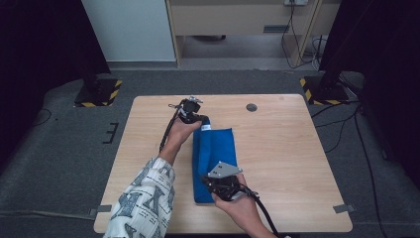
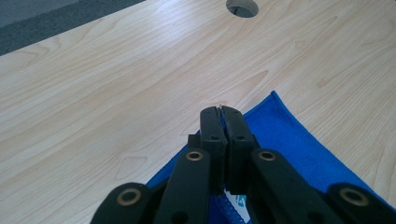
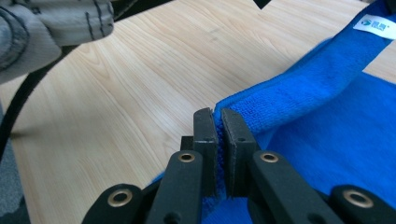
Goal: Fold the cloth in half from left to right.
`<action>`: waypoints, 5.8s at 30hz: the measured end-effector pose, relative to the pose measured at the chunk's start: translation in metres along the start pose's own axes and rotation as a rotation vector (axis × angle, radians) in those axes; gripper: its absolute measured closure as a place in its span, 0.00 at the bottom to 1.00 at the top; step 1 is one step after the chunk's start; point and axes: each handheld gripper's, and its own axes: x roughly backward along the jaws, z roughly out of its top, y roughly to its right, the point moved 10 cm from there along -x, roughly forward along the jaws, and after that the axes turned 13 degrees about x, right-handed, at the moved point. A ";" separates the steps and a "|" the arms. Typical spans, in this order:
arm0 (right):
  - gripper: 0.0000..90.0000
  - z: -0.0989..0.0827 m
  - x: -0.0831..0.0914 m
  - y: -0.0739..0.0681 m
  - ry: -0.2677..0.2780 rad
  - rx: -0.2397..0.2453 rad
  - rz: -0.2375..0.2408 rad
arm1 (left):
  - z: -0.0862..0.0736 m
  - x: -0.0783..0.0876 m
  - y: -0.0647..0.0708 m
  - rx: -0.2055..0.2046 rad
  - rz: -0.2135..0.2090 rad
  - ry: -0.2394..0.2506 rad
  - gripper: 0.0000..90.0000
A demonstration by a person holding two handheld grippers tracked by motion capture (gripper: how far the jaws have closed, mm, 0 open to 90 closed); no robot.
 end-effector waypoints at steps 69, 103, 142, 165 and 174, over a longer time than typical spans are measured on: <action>0.97 -0.082 0.019 0.041 -0.195 -0.071 -0.062 | -0.017 -0.044 0.055 -0.001 -0.077 -0.066 0.99; 0.32 -0.068 -0.016 0.124 -0.182 -0.139 -0.115 | -0.032 0.005 0.003 -0.033 -0.006 0.001 0.27; 0.43 -0.030 -0.083 0.227 -0.193 -0.161 -0.135 | -0.040 0.008 -0.033 -0.002 0.045 0.025 0.20; 0.49 -0.044 -0.099 0.242 -0.237 -0.210 -0.120 | -0.042 0.005 -0.035 0.021 0.040 0.030 0.28; 0.52 -0.062 -0.112 0.248 -0.251 -0.246 -0.108 | -0.048 0.009 -0.038 0.024 0.038 0.028 0.29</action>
